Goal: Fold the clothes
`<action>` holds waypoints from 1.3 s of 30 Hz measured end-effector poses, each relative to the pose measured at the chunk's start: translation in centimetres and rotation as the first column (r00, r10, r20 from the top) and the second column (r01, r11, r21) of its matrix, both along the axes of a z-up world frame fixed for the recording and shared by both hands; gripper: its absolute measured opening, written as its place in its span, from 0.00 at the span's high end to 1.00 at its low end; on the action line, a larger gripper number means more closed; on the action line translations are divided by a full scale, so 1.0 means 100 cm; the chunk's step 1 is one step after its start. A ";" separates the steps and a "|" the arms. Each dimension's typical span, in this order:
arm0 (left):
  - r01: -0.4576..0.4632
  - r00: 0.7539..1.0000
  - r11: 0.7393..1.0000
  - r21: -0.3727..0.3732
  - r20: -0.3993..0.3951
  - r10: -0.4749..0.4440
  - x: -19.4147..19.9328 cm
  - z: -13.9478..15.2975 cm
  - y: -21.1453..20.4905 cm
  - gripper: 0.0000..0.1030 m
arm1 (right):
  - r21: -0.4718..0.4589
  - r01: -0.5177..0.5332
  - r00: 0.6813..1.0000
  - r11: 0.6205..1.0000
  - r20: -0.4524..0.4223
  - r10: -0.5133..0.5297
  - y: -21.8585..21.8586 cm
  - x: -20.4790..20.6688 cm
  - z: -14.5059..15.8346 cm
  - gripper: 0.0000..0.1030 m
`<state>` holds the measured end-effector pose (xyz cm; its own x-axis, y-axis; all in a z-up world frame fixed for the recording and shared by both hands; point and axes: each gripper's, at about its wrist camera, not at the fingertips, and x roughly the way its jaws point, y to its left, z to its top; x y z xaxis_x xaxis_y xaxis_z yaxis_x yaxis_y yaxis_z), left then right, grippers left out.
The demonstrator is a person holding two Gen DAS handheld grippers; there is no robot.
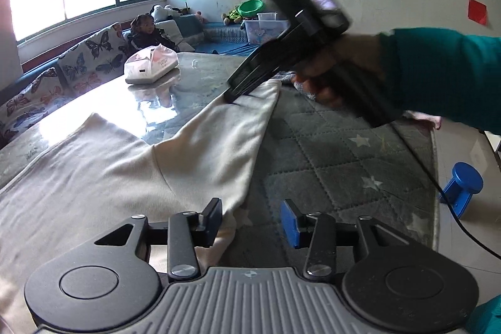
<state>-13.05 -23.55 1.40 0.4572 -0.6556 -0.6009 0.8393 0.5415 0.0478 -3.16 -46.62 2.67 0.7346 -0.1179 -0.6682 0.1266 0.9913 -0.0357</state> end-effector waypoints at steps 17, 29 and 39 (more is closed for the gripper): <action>-0.302 0.948 0.953 -0.032 0.091 0.303 -0.013 0.027 0.108 0.55 | -0.092 -0.396 0.914 0.914 0.057 0.402 0.107 -0.072 0.035 0.26; -0.316 0.948 0.949 -0.013 0.014 0.317 -0.026 0.003 0.140 0.64 | -0.162 -0.586 0.806 0.794 -0.026 0.591 0.206 -0.083 0.008 0.25; -0.303 0.952 0.952 -0.042 0.022 0.304 -0.036 0.012 0.153 0.63 | -0.178 -0.543 0.835 0.821 -0.009 0.550 0.196 -0.110 0.008 0.25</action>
